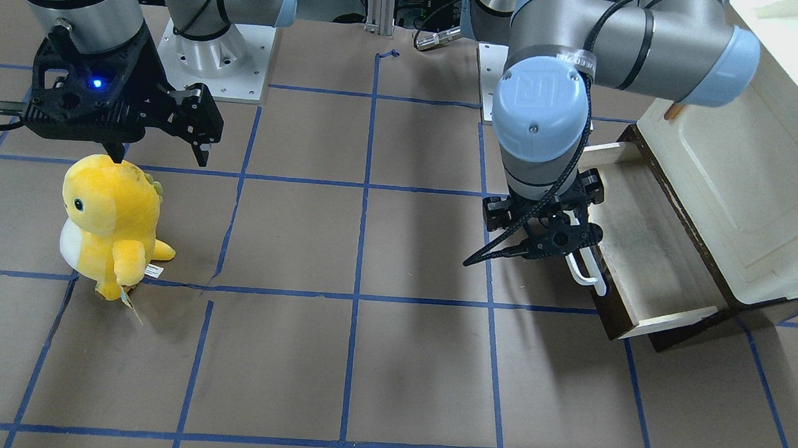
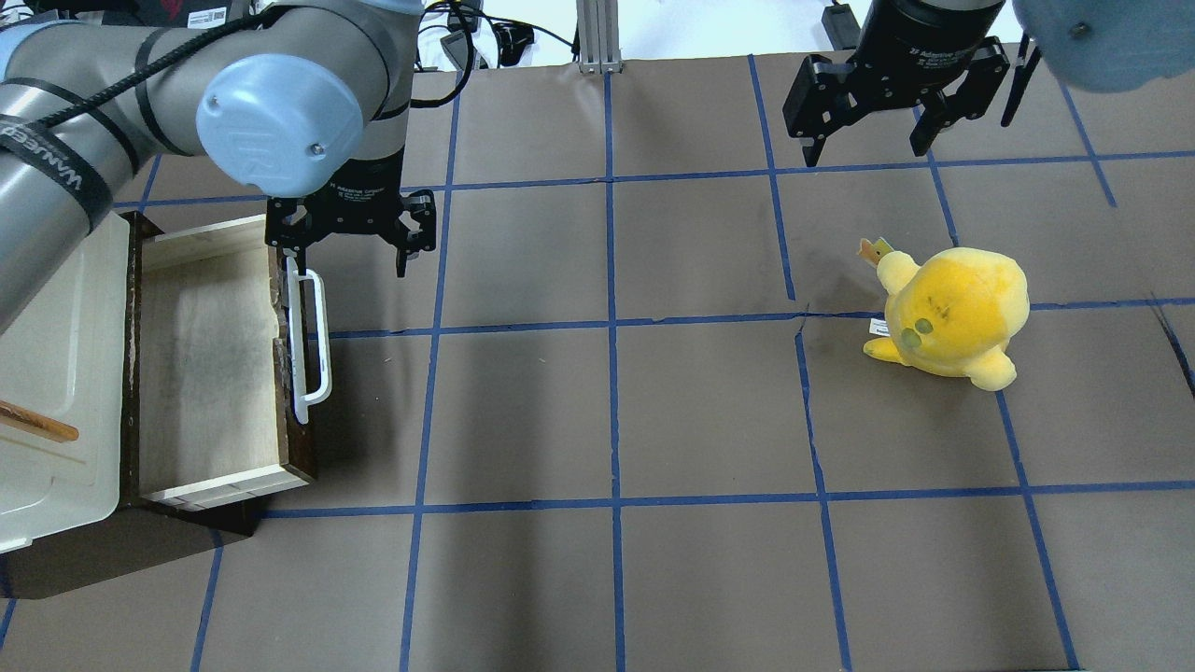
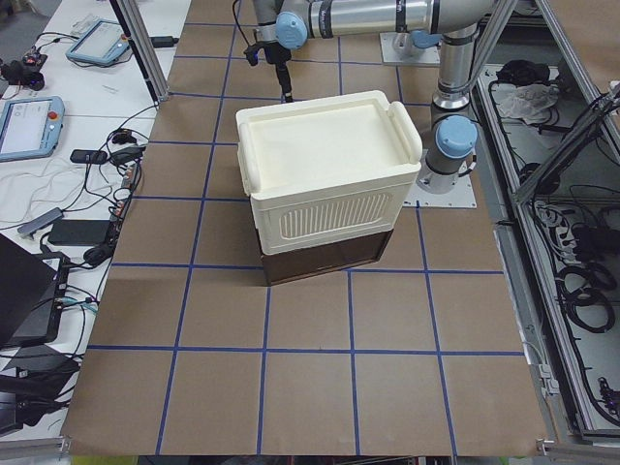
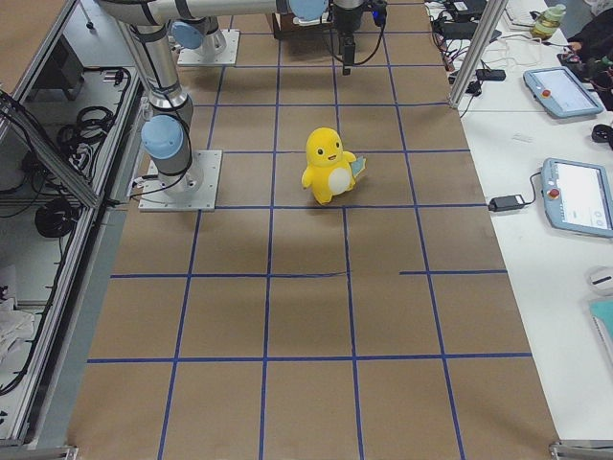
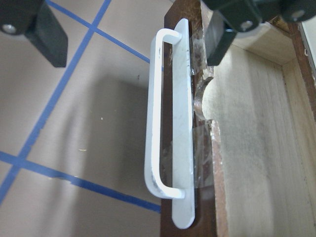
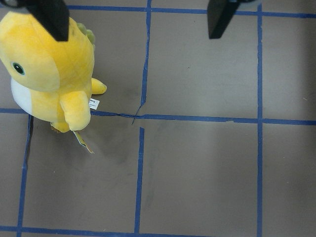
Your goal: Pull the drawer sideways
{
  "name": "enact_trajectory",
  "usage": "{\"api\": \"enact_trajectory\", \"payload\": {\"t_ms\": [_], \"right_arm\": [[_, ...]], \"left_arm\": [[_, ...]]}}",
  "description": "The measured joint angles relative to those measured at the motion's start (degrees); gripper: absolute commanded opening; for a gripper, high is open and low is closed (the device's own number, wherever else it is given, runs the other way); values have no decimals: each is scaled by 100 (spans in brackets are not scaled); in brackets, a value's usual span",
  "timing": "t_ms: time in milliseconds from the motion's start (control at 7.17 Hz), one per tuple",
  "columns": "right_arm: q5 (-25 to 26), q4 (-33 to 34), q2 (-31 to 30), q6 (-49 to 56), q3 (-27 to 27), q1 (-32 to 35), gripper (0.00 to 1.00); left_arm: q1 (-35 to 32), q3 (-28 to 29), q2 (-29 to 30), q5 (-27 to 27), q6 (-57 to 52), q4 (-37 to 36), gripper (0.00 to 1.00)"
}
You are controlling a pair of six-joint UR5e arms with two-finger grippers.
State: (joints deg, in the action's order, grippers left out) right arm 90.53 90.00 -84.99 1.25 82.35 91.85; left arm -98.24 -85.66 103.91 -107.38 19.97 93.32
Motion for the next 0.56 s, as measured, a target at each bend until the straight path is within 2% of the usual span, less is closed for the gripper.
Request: {"api": "enact_trajectory", "payload": {"t_ms": [558], "right_arm": [[5,0,0,-1,0,0,100]], "left_arm": [[333,520,-591,1075,-1494,-101,100]]}}
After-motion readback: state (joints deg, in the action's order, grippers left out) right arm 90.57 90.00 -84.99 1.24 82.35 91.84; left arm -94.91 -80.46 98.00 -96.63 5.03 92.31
